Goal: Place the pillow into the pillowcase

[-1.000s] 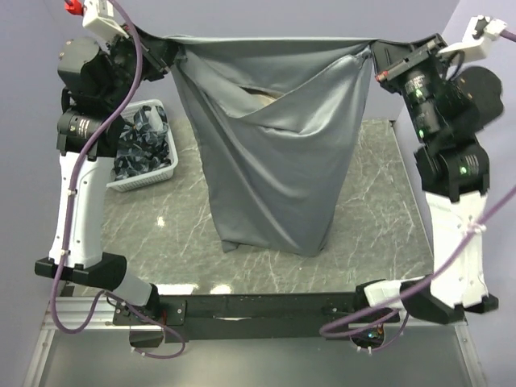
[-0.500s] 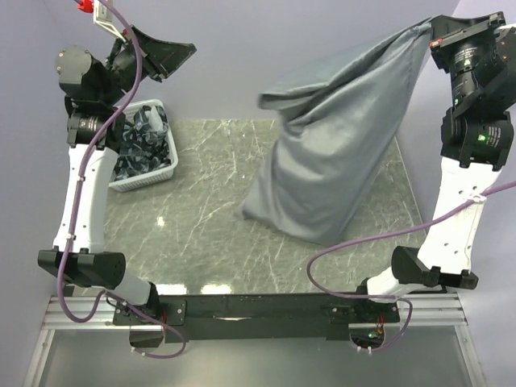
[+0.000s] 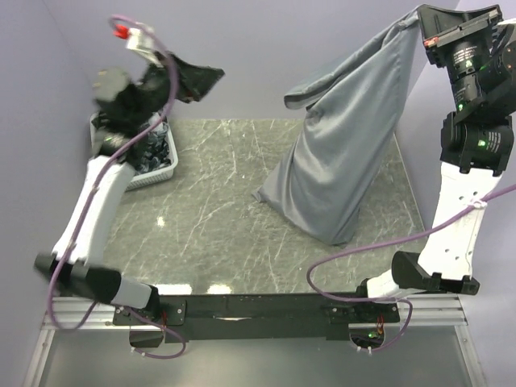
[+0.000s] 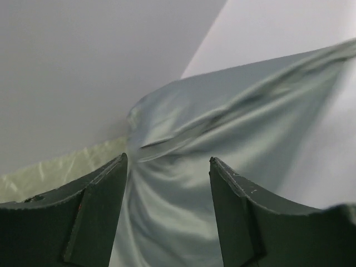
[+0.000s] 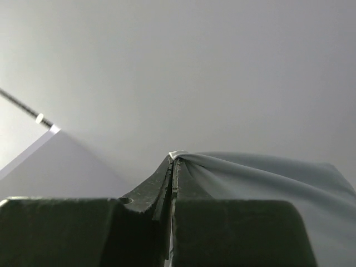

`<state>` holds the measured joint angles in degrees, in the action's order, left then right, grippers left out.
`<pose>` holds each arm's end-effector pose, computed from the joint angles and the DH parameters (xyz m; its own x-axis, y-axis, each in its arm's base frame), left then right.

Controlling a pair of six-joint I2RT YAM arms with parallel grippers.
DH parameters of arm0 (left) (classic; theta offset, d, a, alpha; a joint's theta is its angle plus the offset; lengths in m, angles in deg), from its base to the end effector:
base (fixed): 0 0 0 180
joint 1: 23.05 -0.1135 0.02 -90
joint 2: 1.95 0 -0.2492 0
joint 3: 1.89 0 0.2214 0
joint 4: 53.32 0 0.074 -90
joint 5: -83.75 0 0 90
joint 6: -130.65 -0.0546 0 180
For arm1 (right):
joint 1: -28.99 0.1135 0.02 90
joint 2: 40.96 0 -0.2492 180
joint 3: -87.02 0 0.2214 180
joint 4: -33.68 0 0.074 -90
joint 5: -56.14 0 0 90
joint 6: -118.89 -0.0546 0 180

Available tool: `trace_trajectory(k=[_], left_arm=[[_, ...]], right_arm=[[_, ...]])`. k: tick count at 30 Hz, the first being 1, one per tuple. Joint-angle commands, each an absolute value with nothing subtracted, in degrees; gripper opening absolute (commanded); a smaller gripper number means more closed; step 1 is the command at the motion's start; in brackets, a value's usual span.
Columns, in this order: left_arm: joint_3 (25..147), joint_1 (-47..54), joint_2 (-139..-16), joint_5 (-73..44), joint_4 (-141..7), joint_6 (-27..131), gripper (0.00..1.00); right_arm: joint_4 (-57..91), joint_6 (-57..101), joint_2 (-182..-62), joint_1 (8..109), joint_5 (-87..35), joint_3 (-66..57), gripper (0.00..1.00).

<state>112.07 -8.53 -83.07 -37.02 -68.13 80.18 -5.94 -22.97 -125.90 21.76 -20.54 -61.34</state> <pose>0.2665 -0.0979 0.5172 -0.2058 -0.5116 -0.8342 0.7201 0.4981 -0.4831 0.2133 -0.0144 0.6110 0.1791 0.7488 -0.6382 -0.3684 0.6525 0.6622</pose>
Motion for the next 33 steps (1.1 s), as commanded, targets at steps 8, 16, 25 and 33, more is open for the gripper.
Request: trace_trajectory(k=[8,16,25,33], left_arm=[[106.12,-0.73,-100.03,-32.09,-59.73,69.13,0.65],[99.18,-0.11,-98.99,-33.24,-54.18,71.24,0.62],[86.17,-0.11,-88.53,-32.80,-53.04,67.81,0.55],[85.37,1.91,-88.86,-33.85,-50.76,66.76,0.61]], right_arm=[[0.30,-17.27,-117.25,33.27,-18.47,-57.47,0.00],[-0.41,-15.06,-117.42,36.98,-19.97,-55.45,0.00],[-0.15,-14.62,-117.25,36.98,-20.33,-54.92,0.00],[-0.76,-14.26,-116.90,37.07,-20.41,-55.00,0.00]])
